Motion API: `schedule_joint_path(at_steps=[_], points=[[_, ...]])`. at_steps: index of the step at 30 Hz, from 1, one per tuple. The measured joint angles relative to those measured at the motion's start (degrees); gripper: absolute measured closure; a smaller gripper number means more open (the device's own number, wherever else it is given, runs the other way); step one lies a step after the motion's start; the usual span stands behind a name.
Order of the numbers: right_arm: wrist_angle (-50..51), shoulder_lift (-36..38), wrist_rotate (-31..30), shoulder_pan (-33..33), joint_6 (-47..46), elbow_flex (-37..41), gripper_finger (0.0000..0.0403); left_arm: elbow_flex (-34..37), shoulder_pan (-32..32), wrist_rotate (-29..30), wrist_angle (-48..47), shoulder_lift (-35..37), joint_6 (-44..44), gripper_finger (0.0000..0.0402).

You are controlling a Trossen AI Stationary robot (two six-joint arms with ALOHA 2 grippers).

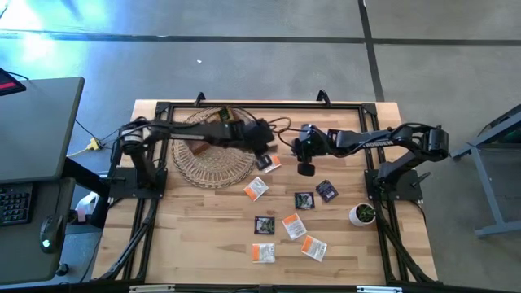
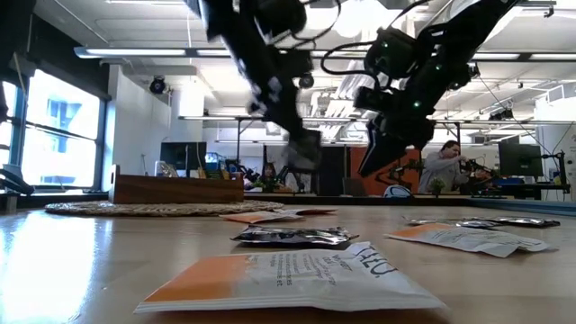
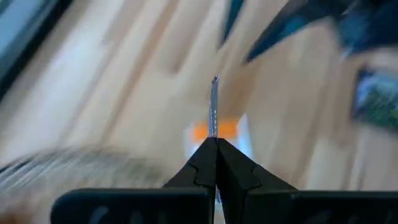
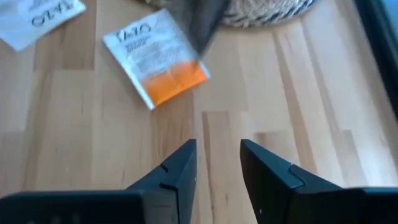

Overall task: Pick & Place Tea
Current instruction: Put the purple tea bag into the middle section of the wooden organizer

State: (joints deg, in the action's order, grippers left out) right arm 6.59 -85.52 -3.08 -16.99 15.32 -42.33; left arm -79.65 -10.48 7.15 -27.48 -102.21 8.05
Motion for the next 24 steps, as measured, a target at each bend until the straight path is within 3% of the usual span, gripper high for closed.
schedule_joint_path(at_steps=[5,9,12,19,21,24], points=[[2.2,0.0,-0.1,0.0,-0.1,0.0,0.0281,-7.2,0.0,9.5,-18.4,3.7,-1.9,0.0401],[2.9,0.0,-0.1,0.0,-0.2,0.0,0.0281,-7.5,0.0,16.0,-27.0,9.8,2.3,0.0401],[3.8,0.0,-0.2,0.0,-0.3,0.0,0.0281,-3.6,0.0,18.7,-32.2,16.0,9.2,0.0401],[4.2,0.0,0.2,0.0,-2.3,0.0,0.0281,14.7,-0.6,27.4,-29.9,26.3,27.0,0.0401],[4.2,0.0,0.2,0.0,-2.2,0.0,0.0281,20.3,-2.3,26.8,-25.0,27.7,29.6,0.0401],[3.6,0.0,0.2,0.0,-1.3,0.0,0.0281,26.6,-5.5,23.7,-13.4,28.8,26.3,0.0401]])
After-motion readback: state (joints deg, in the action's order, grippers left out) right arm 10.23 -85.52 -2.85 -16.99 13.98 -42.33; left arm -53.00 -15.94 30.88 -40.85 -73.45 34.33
